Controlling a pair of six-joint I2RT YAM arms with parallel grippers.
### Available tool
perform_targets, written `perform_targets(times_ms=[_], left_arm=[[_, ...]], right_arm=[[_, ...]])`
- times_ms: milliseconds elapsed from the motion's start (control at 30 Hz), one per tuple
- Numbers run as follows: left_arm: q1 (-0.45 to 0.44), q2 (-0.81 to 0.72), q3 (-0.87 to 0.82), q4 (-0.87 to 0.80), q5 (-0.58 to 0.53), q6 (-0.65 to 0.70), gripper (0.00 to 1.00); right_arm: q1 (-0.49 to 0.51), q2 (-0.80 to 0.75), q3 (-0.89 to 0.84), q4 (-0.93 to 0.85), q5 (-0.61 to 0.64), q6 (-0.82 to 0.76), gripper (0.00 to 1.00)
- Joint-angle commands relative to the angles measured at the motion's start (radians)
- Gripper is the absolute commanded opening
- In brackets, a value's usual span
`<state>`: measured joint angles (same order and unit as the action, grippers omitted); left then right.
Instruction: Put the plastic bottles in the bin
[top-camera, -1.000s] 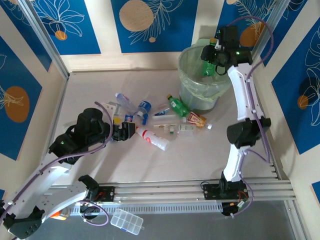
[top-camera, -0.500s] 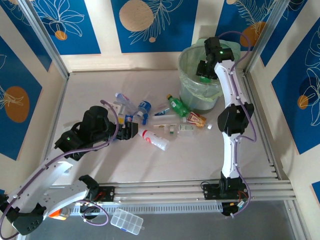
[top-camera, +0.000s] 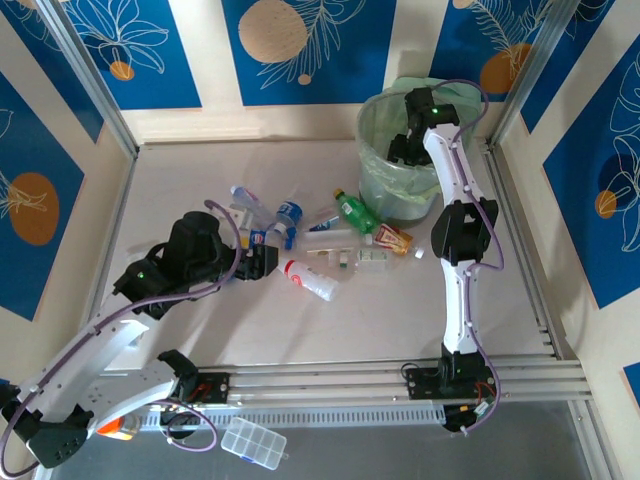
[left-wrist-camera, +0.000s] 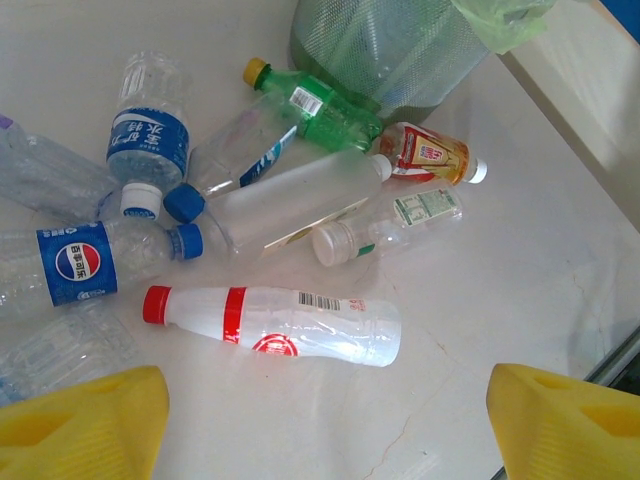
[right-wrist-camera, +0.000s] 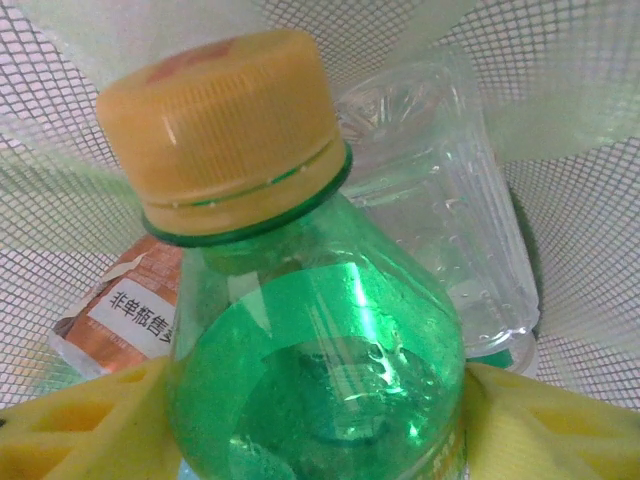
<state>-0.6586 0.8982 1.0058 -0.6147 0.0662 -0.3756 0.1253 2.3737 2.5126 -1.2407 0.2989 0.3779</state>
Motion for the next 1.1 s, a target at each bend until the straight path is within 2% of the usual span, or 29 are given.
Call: perform_targets(times_ms=[0, 233, 433, 667, 800, 967, 1067], left_arm=[[0.003, -0.004, 0.004, -0.005, -0.023, 0.002, 0.83], [0.003, -0.028, 0.013, -0.028, -0.033, 0.003, 0.83], [0.004, -0.057, 0.026, -0.060, -0.053, -0.001, 0.83], [0.004, -0.094, 0.019, -0.115, -0.099, -0.044, 0.83], [0.008, -0.116, 0.015, -0.184, -0.161, -0.104, 0.83], [0.027, -0.117, -0.018, -0.267, -0.161, -0.222, 0.83], [0.041, -0.125, -0.056, -0.305, -0.183, -0.331, 0.85]], right_arm=[[0.002, -0.031, 0.039, -0.023, -0.036, 0.006, 0.71], [0.000, -0.111, 0.061, -0.027, -0.017, 0.018, 0.82], [0.013, -0.179, 0.100, -0.046, -0.006, 0.018, 0.81], [0.072, -0.318, 0.075, -0.026, 0.018, 0.000, 0.80], [0.165, -0.436, -0.026, 0.024, 0.025, -0.030, 0.76], [0.343, -0.628, -0.264, 0.117, 0.051, -0.057, 0.74], [0.438, -0.731, -0.405, 0.161, 0.061, -0.022, 0.73]])
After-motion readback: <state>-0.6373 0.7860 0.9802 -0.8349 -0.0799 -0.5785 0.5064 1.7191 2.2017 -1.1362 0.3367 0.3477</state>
